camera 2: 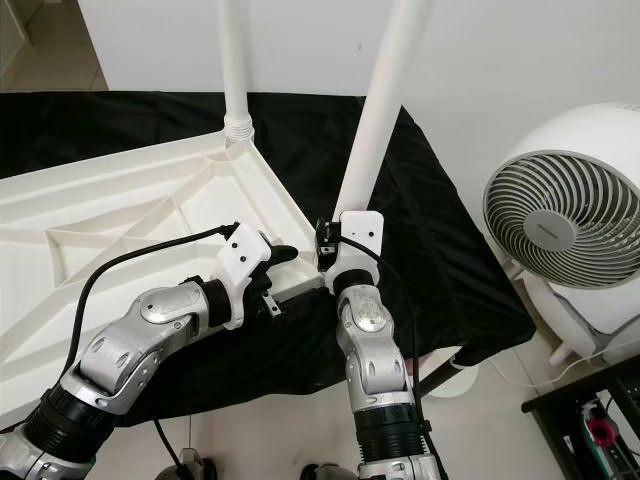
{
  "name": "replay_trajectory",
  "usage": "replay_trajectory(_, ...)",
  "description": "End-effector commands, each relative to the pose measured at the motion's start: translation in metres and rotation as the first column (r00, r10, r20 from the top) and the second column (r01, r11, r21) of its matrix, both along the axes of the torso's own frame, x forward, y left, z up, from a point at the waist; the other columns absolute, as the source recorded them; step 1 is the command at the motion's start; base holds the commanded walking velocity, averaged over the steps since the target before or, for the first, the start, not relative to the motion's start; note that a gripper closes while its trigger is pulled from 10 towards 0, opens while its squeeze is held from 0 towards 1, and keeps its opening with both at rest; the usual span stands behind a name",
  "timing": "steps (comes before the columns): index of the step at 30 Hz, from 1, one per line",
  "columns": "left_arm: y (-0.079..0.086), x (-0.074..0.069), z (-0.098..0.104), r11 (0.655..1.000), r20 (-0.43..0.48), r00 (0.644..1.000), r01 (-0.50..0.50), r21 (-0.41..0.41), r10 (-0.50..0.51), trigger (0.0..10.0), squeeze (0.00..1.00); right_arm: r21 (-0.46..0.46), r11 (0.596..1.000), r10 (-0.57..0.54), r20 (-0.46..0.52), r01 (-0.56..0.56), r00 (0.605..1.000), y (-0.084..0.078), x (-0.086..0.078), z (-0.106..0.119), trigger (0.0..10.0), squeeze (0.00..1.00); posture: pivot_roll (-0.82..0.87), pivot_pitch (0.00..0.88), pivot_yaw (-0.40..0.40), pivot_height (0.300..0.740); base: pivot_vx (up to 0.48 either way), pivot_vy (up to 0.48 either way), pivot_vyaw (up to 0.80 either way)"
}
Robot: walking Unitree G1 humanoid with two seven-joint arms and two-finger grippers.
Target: Building children table
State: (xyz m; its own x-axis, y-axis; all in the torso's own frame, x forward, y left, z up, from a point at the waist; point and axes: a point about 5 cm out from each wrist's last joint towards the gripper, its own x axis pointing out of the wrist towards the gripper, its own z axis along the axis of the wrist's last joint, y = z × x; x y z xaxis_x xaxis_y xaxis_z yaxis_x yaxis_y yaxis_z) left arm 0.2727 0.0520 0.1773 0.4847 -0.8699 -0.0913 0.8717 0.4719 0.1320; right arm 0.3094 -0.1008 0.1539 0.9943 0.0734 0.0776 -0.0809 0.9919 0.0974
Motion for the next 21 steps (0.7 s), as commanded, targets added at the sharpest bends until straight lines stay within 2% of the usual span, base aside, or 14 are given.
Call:
replay_trajectory(1, -0.004, -0.004, -0.002, 0.997, -0.019, 0.997, 0.075, 0.01, -0.075, 10.0, 0.0, 0.02, 0.999, 0.029, -0.02, -0.029, 0.999, -0.009, 0.002, -0.003, 10.0, 1.0, 0.06, 0.092, -0.066, 0.74, 0.0, 0.0, 0.0)
replay_trajectory(5, -0.004, -0.004, -0.002, 0.997, -0.018, 0.997, 0.073, 0.009, -0.073, 10.0, 0.0, 0.013, 0.995, 0.098, -0.001, -0.098, 0.995, -0.017, 0.006, 0.002, 10.0, 1.0, 0.06, 0.091, -0.067, 0.74, 0.0, 0.0, 0.0)
replay_trajectory(6, -0.004, -0.004, -0.002, 0.997, -0.018, 0.997, 0.073, 0.009, -0.073, 10.0, 0.0, -0.005, 0.99, 0.138, -0.001, -0.138, 0.99, -0.022, 0.008, 0.003, 10.0, 0.29, 0.06, 0.087, -0.069, 0.74, 0.0, 0.0, 0.0)
replay_trajectory(7, -0.004, -0.004, -0.002, 0.997, -0.017, 0.997, 0.073, 0.009, -0.073, 10.0, 0.0, -0.016, 0.986, 0.163, -0.001, -0.163, 0.987, -0.025, 0.01, 0.004, 10.0, 0.0, 0.06, 0.087, -0.069, 0.74, 0.0, 0.0, 0.0)
replay_trajectory(9, -0.004, -0.004, -0.002, 0.997, -0.017, 0.997, 0.073, 0.009, -0.073, 10.0, 0.0, -0.02, 0.98, 0.198, 0.004, -0.197, 0.98, -0.03, 0.012, 0.005, 10.0, 0.0, 0.06, 0.086, -0.07, 0.74, 0.0, 0.0, 0.0)
replay_trajectory(10, -0.004, -0.004, -0.002, 0.997, -0.016, 0.997, 0.074, 0.008, -0.073, 10.0, 0.0, -0.057, 0.966, 0.253, 0.019, -0.251, 0.967, -0.032, 0.013, 0.007, 10.0, 0.0, 0.06, 0.084, -0.07, 0.74, 0.0, 0.0, 0.0)
replay_trajectory(11, -0.005, -0.004, -0.001, 0.997, -0.015, 0.997, 0.074, 0.007, -0.074, 10.0, 0.0, -0.119, 0.935, 0.339, 0.032, -0.333, 0.94, -0.033, 0.013, 0.009, 10.0, 0.0, 0.06, 0.081, -0.07, 0.74, 0.0, 0.0, 0.0)
replay_trajectory(12, -0.005, -0.004, -0.001, 0.997, -0.015, 0.997, 0.074, 0.007, -0.074, 10.0, 0.0, -0.119, 0.935, 0.339, 0.032, -0.333, 0.94, -0.033, 0.013, 0.009, 10.0, 0.0, 0.06, 0.081, -0.07, 0.74, 0.0, 0.0, 0.0)
replay_trajectory(14, -0.005, -0.004, -0.001, 0.997, -0.013, 0.997, 0.075, 0.007, -0.075, 10.0, 0.0, -0.19, 0.887, 0.435, 0.032, -0.421, 0.9, -0.034, 0.012, 0.011, 10.0, 0.0, 0.06, 0.081, -0.07, 0.74, 0.0, 0.0, 0.0)
replay_trajectory(15, -0.005, -0.004, -0.001, 0.997, -0.013, 0.997, 0.075, 0.007, -0.075, 10.0, 0.0, -0.176, 0.867, 0.477, 0.022, -0.467, 0.878, -0.034, 0.012, 0.011, 10.0, 0.0, 0.06, 0.08, -0.07, 0.74, 0.0, 0.0, 0.0)
replay_trajectory(16, -0.005, -0.004, -0.001, 0.997, -0.013, 0.997, 0.075, 0.007, -0.075, 10.0, 0.0, -0.176, 0.867, 0.477, 0.022, -0.467, 0.878, -0.034, 0.012, 0.011, 10.0, 0.0, 0.06, 0.08, -0.07, 0.74, 0.0, 0.0, 0.0)
replay_trajectory(17, -0.005, -0.004, -0.001, 0.997, -0.012, 0.997, 0.076, 0.008, -0.076, 10.0, 0.0, -0.178, 0.837, 0.528, 0.006, -0.518, 0.849, -0.034, 0.012, 0.01, 10.0, 0.0, 0.06, 0.078, -0.07, 0.74, 0.0, 0.0, 0.0)
replay_trajectory(19, -0.005, -0.003, -0.001, 0.997, -0.011, 0.997, 0.077, 0.01, -0.077, 10.0, 0.0, -0.201, 0.748, 0.642, -0.026, -0.633, 0.767, -0.032, 0.008, 0.006, 10.0, 0.0, 0.07, 0.076, -0.069, 0.74, 0.0, 0.0, 0.0)
replay_trajectory(21, -0.005, -0.003, -0.001, 0.997, -0.01, 0.997, 0.077, 0.01, -0.077, 10.0, 0.0, -0.194, 0.712, 0.68, -0.045, -0.675, 0.731, -0.031, 0.008, 0.003, 10.0, 0.0, 0.07, 0.074, -0.069, 0.74, 0.0, 0.0, 0.0)
